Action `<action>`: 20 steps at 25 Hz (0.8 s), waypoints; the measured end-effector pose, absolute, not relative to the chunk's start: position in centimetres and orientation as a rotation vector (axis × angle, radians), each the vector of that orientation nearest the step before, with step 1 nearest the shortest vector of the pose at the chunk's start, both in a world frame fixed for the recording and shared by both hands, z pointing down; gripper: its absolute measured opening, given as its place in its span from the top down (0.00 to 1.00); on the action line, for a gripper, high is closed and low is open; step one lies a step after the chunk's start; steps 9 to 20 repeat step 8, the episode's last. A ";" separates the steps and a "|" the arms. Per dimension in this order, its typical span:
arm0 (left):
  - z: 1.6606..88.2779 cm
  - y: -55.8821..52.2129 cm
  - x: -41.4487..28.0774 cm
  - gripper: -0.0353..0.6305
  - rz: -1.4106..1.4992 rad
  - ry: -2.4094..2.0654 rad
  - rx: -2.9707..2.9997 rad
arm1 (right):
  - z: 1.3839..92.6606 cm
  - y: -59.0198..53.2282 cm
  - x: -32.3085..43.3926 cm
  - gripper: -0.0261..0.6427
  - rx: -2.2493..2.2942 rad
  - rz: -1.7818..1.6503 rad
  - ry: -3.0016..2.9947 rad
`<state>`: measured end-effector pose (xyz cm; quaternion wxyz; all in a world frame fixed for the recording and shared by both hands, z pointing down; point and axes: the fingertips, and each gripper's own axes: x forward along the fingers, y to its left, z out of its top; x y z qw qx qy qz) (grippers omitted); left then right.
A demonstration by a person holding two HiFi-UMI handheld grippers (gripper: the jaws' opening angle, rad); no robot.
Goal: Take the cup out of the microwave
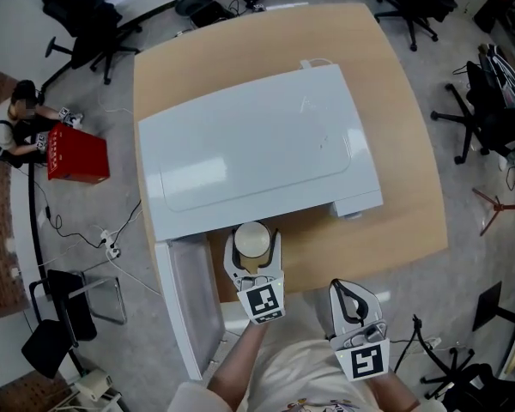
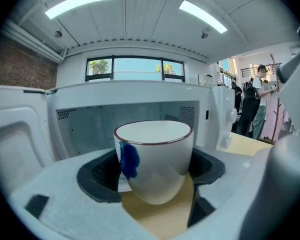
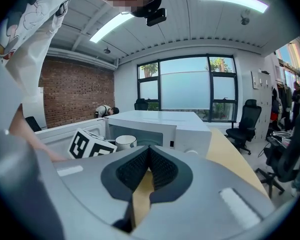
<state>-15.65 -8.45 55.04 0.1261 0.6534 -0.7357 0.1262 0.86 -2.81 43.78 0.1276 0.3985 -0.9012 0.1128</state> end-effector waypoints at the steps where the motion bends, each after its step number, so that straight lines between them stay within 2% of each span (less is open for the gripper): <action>1: 54.0 -7.6 -15.2 0.37 0.327 -2.150 1.912 | 43.5 -2.7 0.7 0.95 1.158 0.328 -2.629; 8: 48.7 -1.6 -11.5 0.37 0.291 -2.044 1.941 | 42.6 -2.2 0.8 0.95 1.147 0.288 -2.667; 20: 48.7 -1.6 -11.5 0.37 0.291 -2.044 1.941 | 42.6 -2.2 0.8 0.95 1.147 0.288 -2.667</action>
